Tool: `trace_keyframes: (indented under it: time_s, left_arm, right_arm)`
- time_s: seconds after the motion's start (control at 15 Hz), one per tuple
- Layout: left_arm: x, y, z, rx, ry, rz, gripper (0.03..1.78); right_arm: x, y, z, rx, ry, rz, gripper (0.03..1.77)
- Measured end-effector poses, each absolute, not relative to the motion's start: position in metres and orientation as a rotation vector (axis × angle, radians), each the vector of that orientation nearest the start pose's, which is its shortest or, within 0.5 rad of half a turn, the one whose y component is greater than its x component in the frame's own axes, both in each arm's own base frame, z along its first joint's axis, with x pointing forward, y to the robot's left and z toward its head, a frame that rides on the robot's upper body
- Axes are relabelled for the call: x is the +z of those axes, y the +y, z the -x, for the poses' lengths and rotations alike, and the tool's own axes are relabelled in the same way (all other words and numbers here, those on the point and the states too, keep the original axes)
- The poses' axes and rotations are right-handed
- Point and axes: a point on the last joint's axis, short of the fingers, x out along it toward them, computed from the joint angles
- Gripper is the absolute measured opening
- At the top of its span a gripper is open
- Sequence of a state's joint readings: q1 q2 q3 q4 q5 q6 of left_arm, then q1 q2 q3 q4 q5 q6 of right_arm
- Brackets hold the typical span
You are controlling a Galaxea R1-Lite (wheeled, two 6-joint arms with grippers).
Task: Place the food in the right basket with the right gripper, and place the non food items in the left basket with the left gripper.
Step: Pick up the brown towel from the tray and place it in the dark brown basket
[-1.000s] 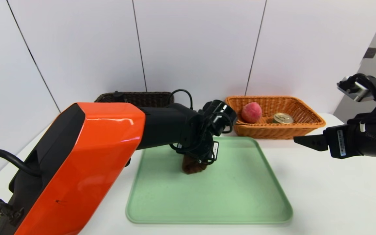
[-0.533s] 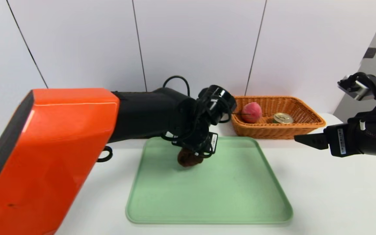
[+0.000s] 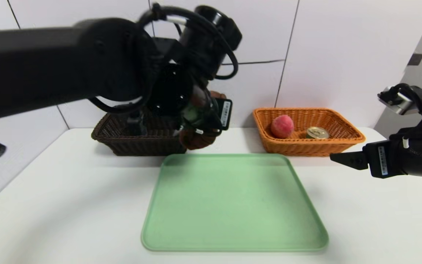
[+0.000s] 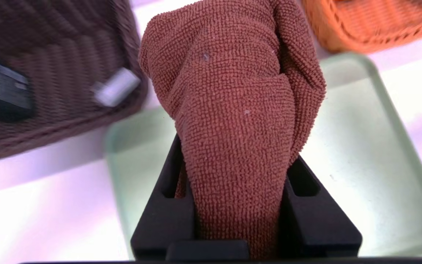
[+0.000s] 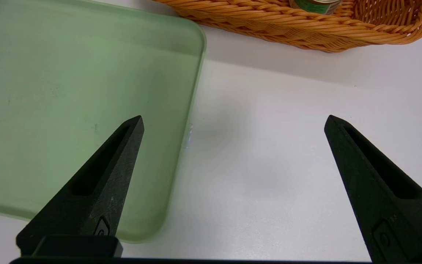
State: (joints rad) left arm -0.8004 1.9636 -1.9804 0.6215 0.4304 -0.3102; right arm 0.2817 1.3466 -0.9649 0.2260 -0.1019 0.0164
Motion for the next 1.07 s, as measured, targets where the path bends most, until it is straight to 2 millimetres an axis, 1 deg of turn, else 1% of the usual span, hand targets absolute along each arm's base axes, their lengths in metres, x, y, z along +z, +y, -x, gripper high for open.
trace_keyframes:
  time_s: [0.2,0.4,0.53,0.67,0.8,0.93,1.07]
  left_arm:
    - [0.324,-0.217,-0.274,-0.207,0.477,-0.039,0.57]
    - [0.337,-0.18,-0.284,-0.169,0.454,-0.029,0.57]
    - [0.341,-0.163,-0.29,-0.171,0.448,-0.012,0.57]
    - [0.339,-0.155,-0.301,-0.163,0.448,0.013,0.57]
    - [0.332,-0.151,-0.314,-0.145,0.449,0.025,0.57]
    - [0.32,-0.15,-0.331,-0.124,0.46,0.027,0.57]
    - [0.303,-0.148,-0.351,-0.096,0.479,0.026,0.57]
  right_arm:
    - [0.242,0.056,-0.201,0.169,0.588,0.101,1.7]
    - [0.243,0.056,-0.201,0.168,0.583,0.099,1.7]
    - [0.243,0.056,-0.202,0.169,0.584,0.1,1.7]
    - [0.244,0.056,-0.201,0.17,0.579,0.102,1.7]
    - [0.246,0.056,-0.2,0.168,0.574,0.102,1.7]
    - [0.248,0.055,-0.2,0.166,0.564,0.099,1.7]
    - [0.25,0.055,-0.199,0.165,0.558,0.097,1.7]
